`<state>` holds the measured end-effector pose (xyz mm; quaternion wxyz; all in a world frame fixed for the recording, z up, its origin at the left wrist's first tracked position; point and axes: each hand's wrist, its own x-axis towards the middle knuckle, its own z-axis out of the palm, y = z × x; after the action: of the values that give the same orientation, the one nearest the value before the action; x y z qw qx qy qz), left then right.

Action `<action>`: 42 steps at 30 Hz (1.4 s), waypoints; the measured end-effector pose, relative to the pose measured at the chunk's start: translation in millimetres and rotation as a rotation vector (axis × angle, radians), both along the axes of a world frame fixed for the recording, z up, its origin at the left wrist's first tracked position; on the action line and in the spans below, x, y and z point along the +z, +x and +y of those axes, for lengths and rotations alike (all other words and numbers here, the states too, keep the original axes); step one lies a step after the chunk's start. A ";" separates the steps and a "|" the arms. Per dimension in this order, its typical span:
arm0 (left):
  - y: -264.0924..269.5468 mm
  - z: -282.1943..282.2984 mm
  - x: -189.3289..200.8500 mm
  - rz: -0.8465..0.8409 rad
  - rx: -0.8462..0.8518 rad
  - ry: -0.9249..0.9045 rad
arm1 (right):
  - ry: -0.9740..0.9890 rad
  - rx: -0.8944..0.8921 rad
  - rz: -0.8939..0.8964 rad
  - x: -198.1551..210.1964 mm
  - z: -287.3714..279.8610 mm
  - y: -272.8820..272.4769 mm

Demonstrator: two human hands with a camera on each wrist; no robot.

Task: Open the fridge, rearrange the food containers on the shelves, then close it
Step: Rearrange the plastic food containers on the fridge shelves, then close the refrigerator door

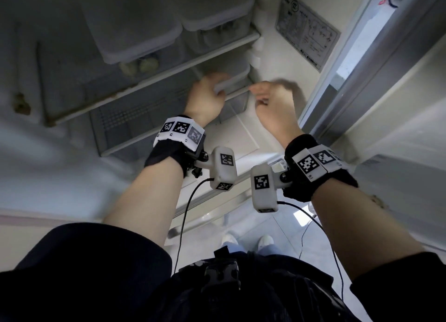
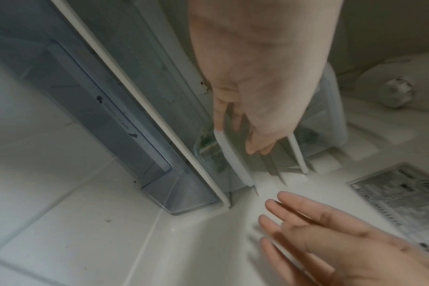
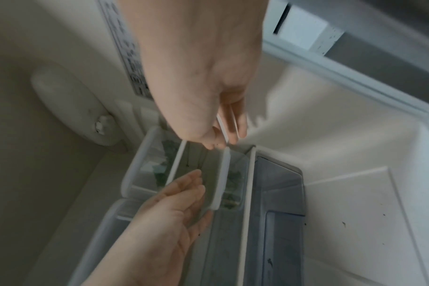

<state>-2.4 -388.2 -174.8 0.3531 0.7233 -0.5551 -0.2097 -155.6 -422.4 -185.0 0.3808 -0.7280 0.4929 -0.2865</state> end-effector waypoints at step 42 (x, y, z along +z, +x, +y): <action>-418.4 104.3 34.2 0.204 -0.368 -0.152 | -0.380 -1.114 -0.494 24.4 144.3 -445.5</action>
<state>-420.8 -283.9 -140.5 0.4165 0.5563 -0.6534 -0.3003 -601.1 -278.1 -160.6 0.1413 -0.3299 0.6359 -0.6832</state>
